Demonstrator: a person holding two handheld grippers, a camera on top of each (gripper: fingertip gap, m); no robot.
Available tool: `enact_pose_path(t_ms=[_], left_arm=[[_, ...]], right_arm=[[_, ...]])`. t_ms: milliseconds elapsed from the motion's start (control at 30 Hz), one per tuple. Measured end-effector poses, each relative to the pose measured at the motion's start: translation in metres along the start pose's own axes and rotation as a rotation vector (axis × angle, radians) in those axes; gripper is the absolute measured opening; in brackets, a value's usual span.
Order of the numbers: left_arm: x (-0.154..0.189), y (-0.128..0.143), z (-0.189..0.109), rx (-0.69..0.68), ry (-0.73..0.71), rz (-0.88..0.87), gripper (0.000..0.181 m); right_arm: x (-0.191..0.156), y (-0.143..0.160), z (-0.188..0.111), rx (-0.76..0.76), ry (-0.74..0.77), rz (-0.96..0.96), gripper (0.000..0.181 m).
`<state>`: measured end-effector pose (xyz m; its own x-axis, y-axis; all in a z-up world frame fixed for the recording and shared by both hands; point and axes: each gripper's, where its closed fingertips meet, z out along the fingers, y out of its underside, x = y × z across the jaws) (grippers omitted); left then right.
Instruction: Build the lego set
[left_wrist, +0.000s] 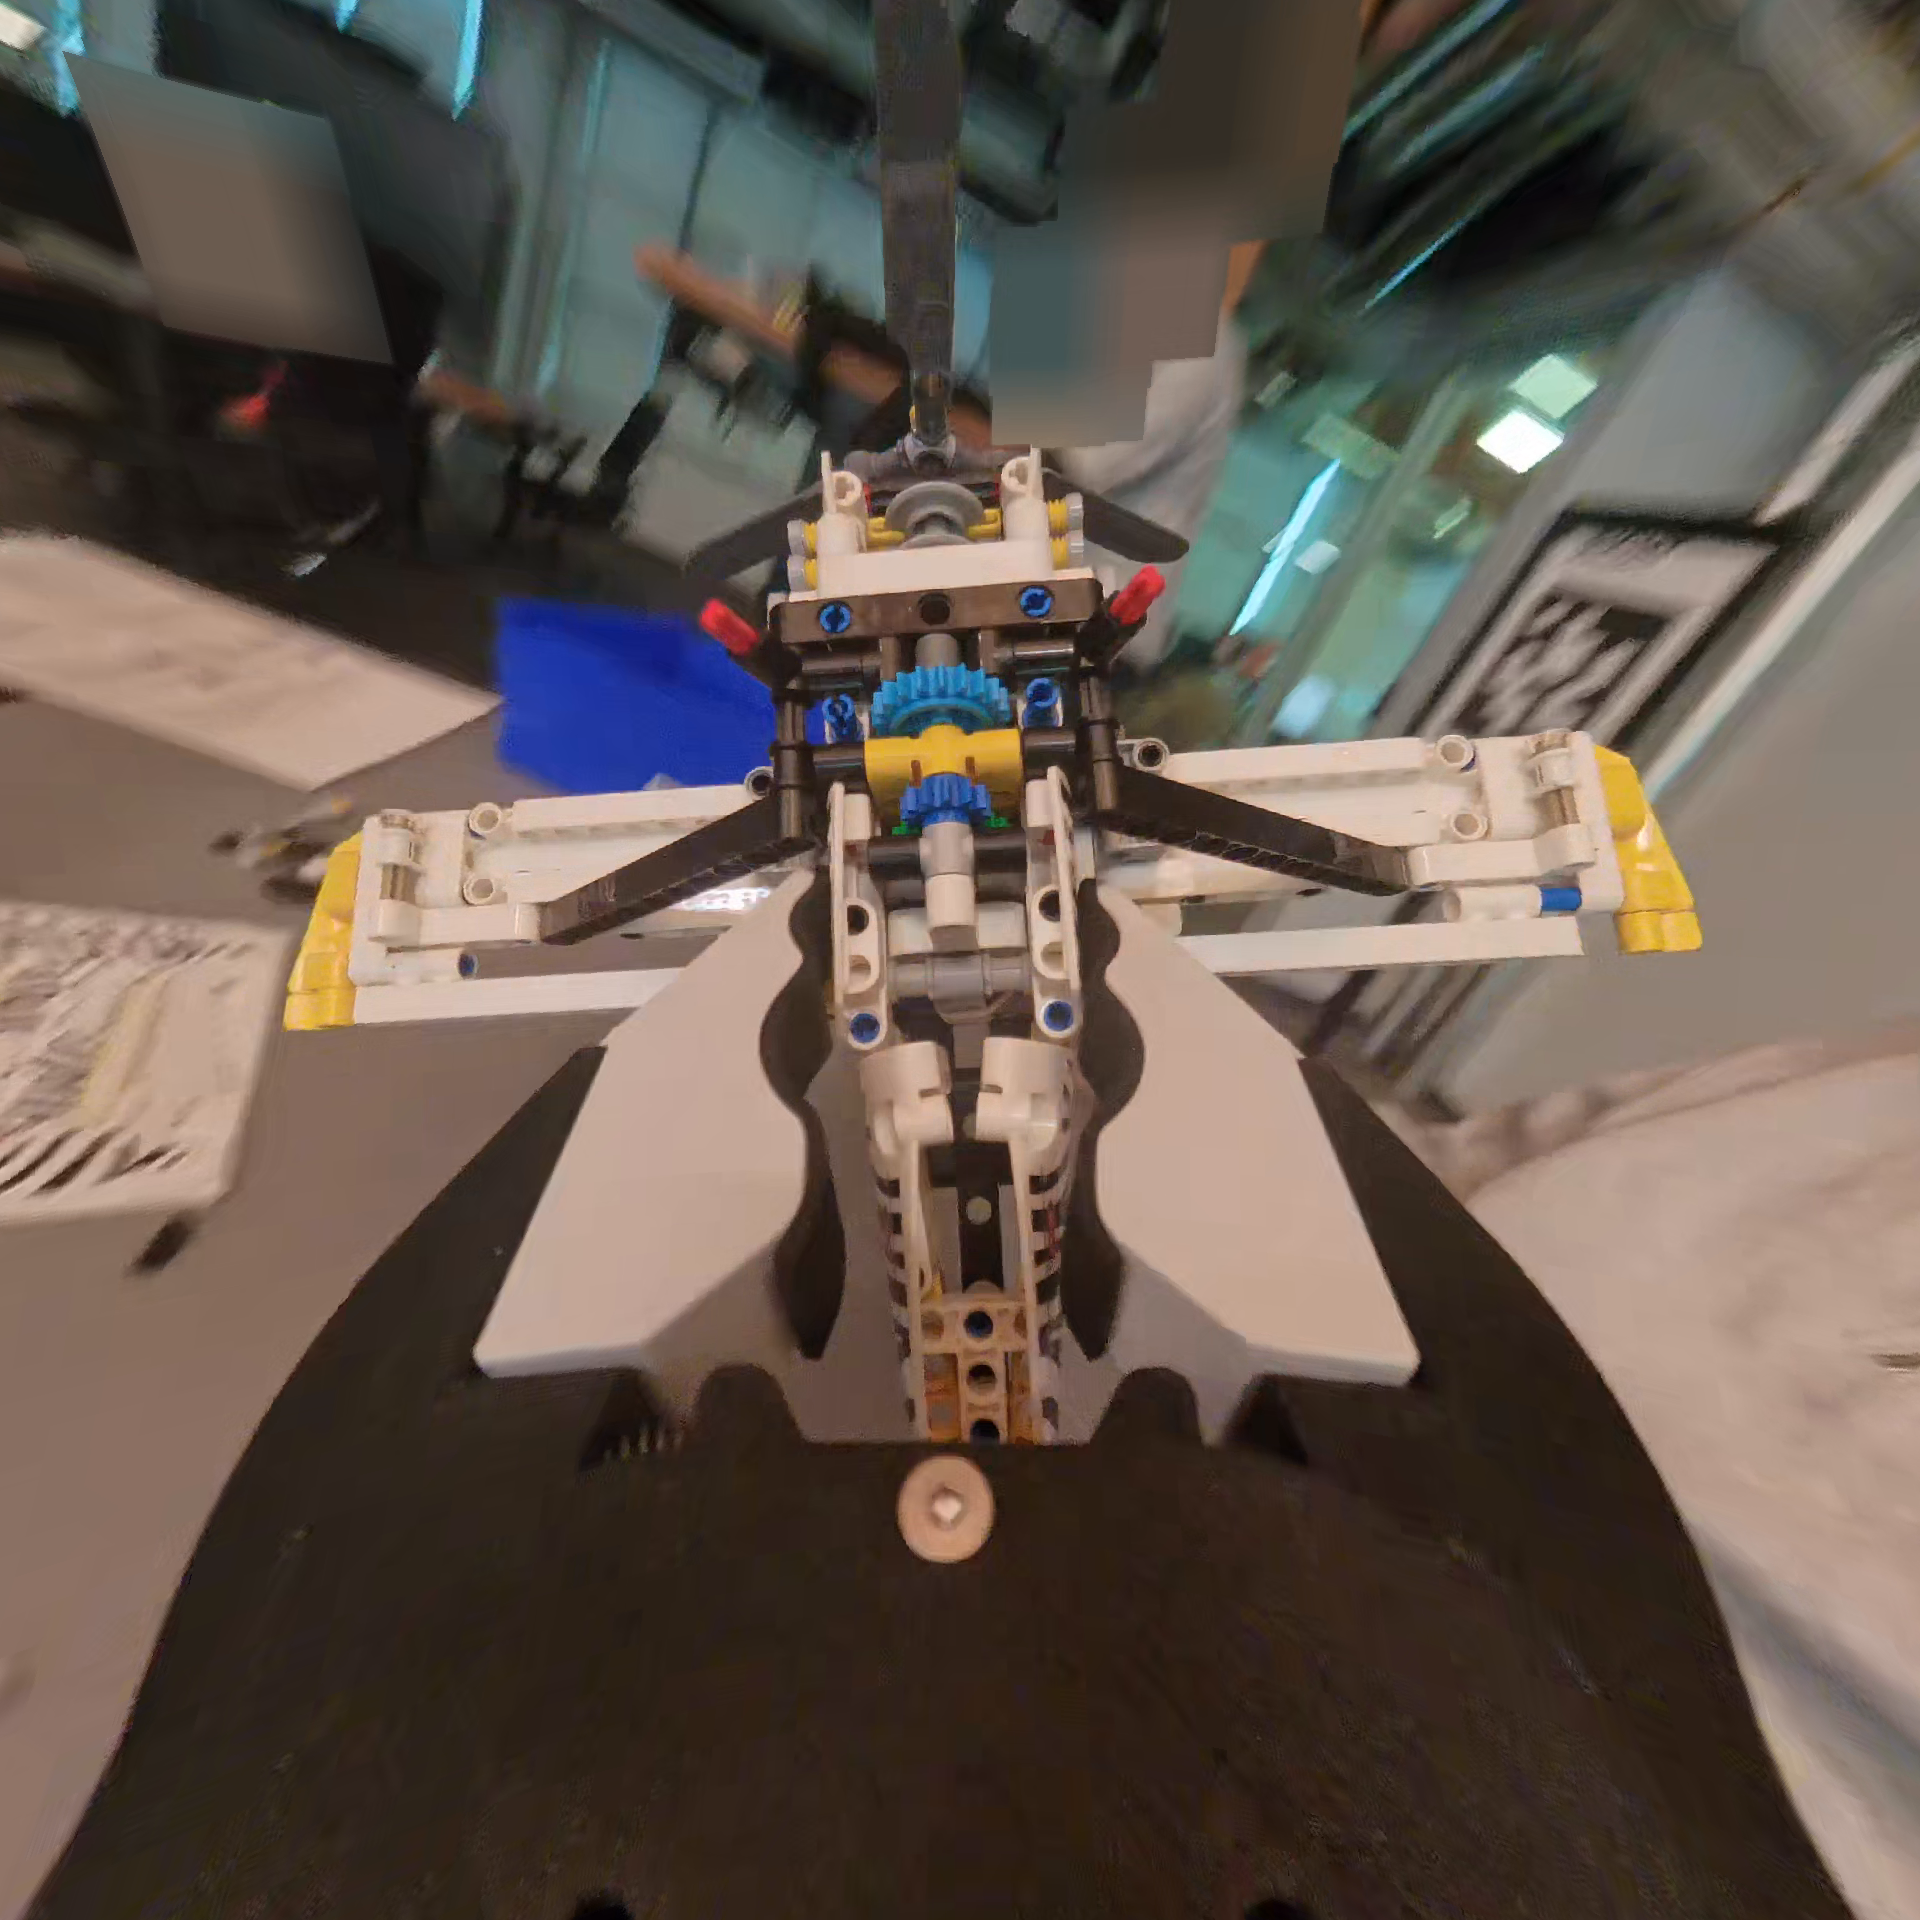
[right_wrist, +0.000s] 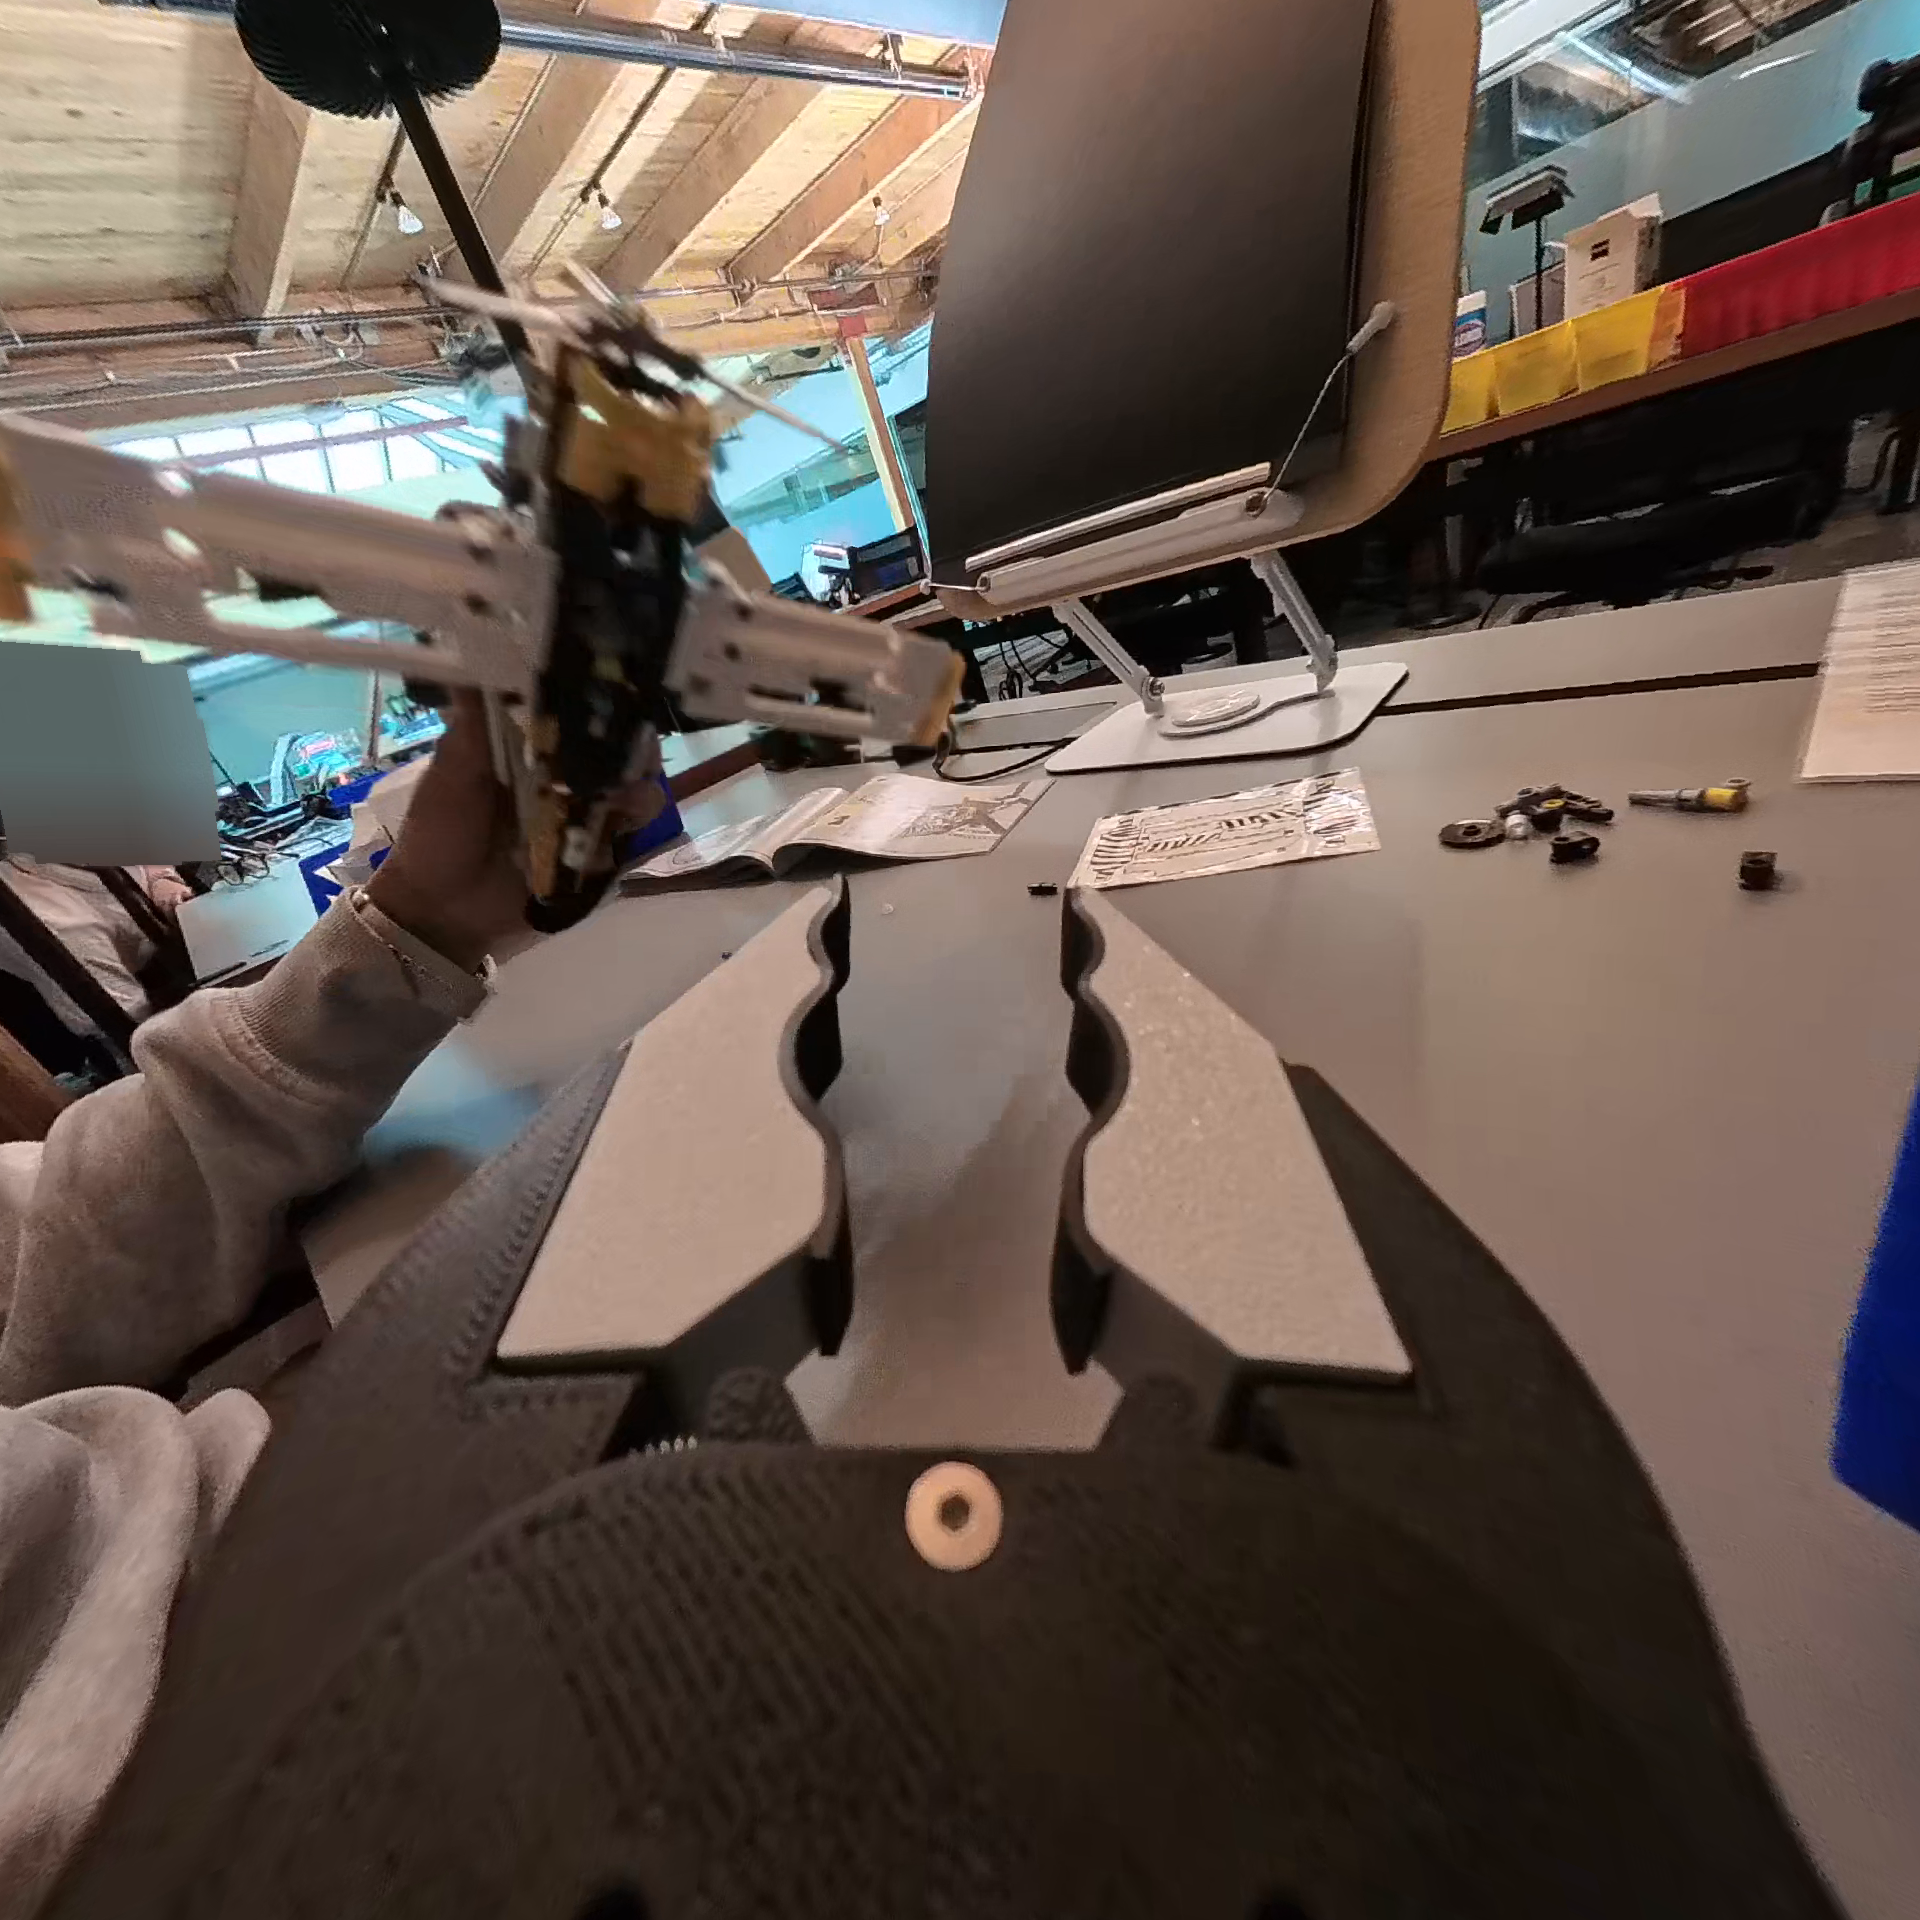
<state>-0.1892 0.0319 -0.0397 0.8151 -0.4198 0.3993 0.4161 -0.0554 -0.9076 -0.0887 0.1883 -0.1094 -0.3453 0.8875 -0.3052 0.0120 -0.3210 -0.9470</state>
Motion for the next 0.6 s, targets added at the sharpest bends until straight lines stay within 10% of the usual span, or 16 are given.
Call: enact_pose_path(t_ms=[333, 600], left_arm=[[0.055, -0.071, -0.058, 0.544, 0.549, -0.2, 0.043], [0.066, -0.091, -0.094, 0.78, 0.696, -0.199, 0.043]], right_arm=[[-0.006, 0.007, 0.005, -0.048, 0.002, -0.055, 0.039], [-0.004, 0.004, 0.004, -0.03, -0.004, -0.027, 0.039]])
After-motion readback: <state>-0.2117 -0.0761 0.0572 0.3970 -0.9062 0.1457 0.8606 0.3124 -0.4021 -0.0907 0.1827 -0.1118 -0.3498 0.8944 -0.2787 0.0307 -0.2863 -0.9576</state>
